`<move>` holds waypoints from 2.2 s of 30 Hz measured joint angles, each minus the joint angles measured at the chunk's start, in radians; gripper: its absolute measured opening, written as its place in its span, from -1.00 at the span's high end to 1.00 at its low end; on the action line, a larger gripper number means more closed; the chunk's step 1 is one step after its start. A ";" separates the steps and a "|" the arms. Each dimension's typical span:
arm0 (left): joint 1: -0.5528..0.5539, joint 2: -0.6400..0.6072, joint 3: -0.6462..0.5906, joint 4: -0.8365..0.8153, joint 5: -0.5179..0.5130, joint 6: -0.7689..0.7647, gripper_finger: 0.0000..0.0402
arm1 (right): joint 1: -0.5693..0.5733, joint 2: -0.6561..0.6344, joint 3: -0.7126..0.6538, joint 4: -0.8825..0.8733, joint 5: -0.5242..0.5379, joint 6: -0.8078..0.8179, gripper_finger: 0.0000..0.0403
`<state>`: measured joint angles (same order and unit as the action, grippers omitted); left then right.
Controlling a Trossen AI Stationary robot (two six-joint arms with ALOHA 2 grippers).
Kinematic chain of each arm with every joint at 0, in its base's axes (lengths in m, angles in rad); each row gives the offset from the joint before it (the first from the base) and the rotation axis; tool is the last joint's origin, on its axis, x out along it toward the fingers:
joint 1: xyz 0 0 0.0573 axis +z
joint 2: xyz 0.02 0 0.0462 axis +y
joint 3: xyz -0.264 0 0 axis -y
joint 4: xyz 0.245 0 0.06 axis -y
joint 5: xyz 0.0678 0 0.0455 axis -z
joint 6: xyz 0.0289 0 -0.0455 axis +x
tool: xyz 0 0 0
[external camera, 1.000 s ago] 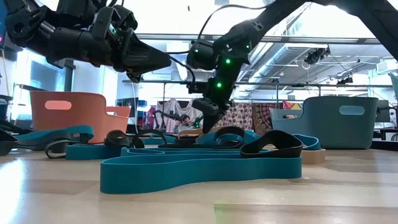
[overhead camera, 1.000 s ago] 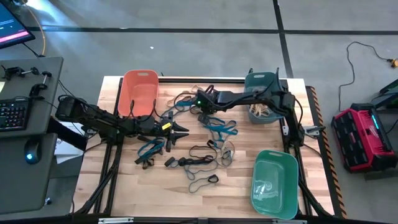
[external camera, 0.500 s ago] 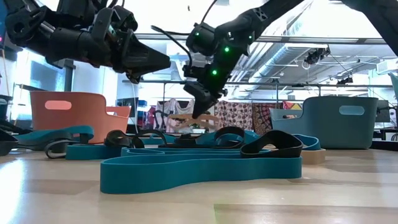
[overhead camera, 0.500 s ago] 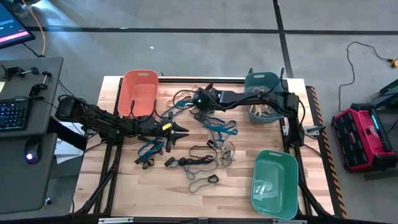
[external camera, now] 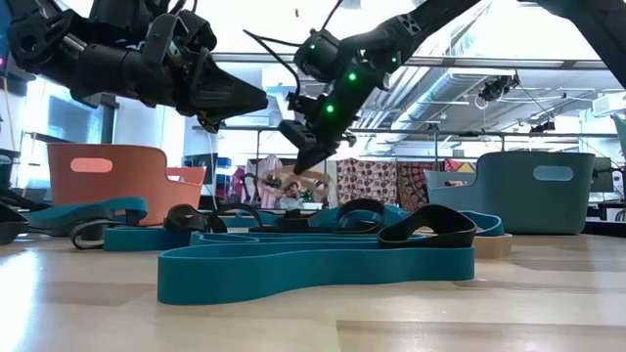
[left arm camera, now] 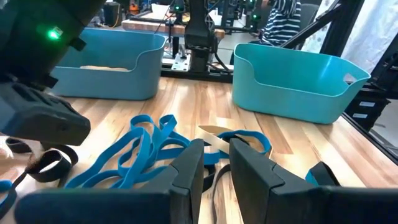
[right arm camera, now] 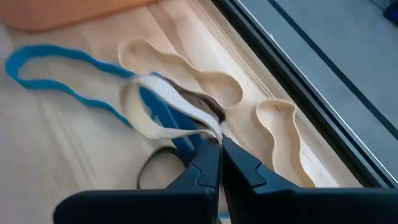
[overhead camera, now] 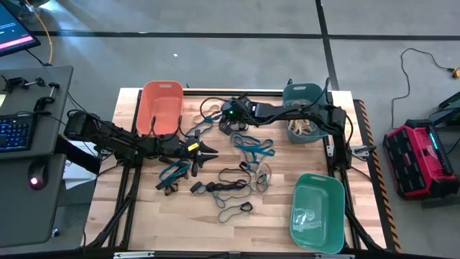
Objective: Sort rubber bands into baskets
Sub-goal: Put the white rubber band into the blue bin
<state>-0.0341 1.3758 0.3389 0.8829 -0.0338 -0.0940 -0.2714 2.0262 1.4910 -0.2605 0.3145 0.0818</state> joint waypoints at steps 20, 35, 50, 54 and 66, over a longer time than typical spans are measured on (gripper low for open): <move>0.000 0.000 0.000 0.001 0.000 0.001 0.66 | 0.027 -0.026 -0.001 -0.134 0.053 0.051 1.00; 0.000 0.000 0.000 0.004 -0.004 0.009 0.66 | 0.010 -0.278 -0.001 -0.568 0.245 0.181 1.00; -0.001 0.000 0.000 0.005 -0.004 0.009 0.66 | -0.086 -0.443 -0.001 -1.230 0.463 0.715 1.00; -0.001 0.000 0.000 0.005 -0.004 0.009 0.66 | -0.140 -0.442 -0.021 -1.271 0.472 0.774 1.00; -0.001 0.000 0.000 0.005 -0.003 0.001 0.66 | -0.308 -0.444 -0.484 -0.773 0.311 0.604 1.00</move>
<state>-0.0349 1.3758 0.3393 0.8877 -0.0372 -0.0933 -0.5797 1.5821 1.0067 -1.0333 0.6257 0.6853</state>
